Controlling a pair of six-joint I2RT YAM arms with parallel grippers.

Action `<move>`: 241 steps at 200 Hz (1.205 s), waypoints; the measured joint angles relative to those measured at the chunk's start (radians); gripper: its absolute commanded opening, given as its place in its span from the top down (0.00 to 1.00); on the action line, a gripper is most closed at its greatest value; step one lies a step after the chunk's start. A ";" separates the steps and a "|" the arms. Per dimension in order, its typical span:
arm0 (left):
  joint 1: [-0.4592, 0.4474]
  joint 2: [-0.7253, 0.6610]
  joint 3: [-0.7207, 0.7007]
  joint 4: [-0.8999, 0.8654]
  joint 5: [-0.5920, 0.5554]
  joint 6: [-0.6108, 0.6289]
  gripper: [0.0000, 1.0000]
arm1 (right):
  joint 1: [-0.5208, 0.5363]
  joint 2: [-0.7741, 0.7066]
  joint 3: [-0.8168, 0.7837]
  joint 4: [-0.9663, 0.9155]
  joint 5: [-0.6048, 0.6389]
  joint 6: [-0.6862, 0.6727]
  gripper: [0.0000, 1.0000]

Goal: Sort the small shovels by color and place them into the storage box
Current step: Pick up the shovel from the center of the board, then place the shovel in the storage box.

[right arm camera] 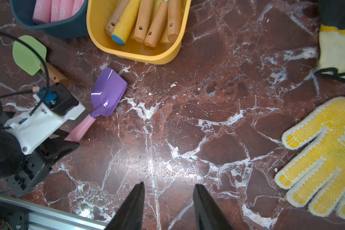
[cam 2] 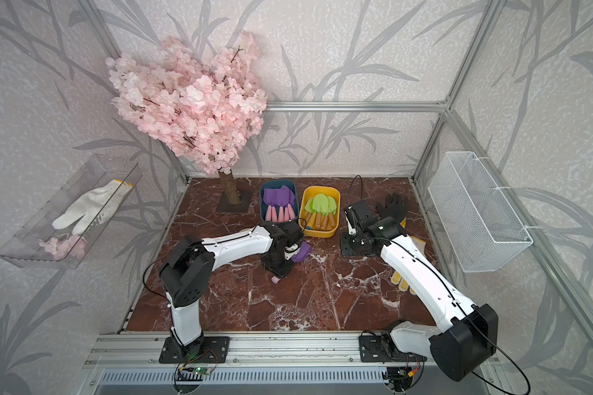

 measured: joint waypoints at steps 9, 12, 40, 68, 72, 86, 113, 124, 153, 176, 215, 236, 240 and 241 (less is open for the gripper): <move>-0.016 -0.025 -0.020 -0.008 -0.001 -0.018 0.77 | 0.000 0.000 0.000 0.000 0.000 0.000 0.55; -0.020 -0.037 -0.026 -0.010 -0.001 -0.025 0.77 | 0.000 0.000 0.000 0.000 0.000 0.000 0.55; -0.048 -0.178 -0.054 -0.040 -0.002 -0.098 0.77 | 0.000 0.000 0.000 0.000 0.000 0.000 0.55; -0.042 -0.292 0.032 -0.127 -0.042 -0.196 0.78 | -0.001 0.000 0.000 0.000 0.003 0.000 0.55; -0.041 -0.296 0.060 -0.144 -0.051 -0.216 0.79 | -0.001 0.000 0.000 0.000 0.004 0.000 0.55; -0.035 -0.294 0.174 -0.192 -0.083 -0.286 0.80 | -0.001 0.000 0.000 0.000 0.005 0.000 0.55; -0.014 -0.283 0.368 -0.250 -0.148 -0.412 0.81 | -0.001 0.000 0.000 0.000 0.007 0.000 0.55; 0.002 -0.270 0.431 -0.270 -0.170 -0.448 0.81 | -0.001 0.000 0.000 0.000 0.007 0.000 0.55; 0.067 -0.160 0.602 -0.326 -0.215 -0.514 0.83 | -0.002 -0.002 0.000 0.001 0.004 0.002 0.55; 0.126 -0.037 0.718 -0.351 -0.220 -0.539 0.84 | -0.003 -0.016 0.000 0.001 -0.001 0.004 0.55; 0.212 0.161 0.864 -0.374 -0.210 -0.547 0.84 | -0.006 -0.036 0.000 0.003 -0.018 0.008 0.55; 0.250 0.264 0.957 -0.391 -0.196 -0.542 0.84 | -0.006 -0.036 0.000 0.004 -0.028 0.011 0.55; 0.255 0.282 0.973 -0.392 -0.193 -0.540 0.84 | -0.006 -0.036 0.000 0.004 -0.030 0.012 0.55; 0.257 0.288 0.980 -0.393 -0.192 -0.539 0.84 | -0.006 -0.036 0.000 0.004 -0.031 0.012 0.55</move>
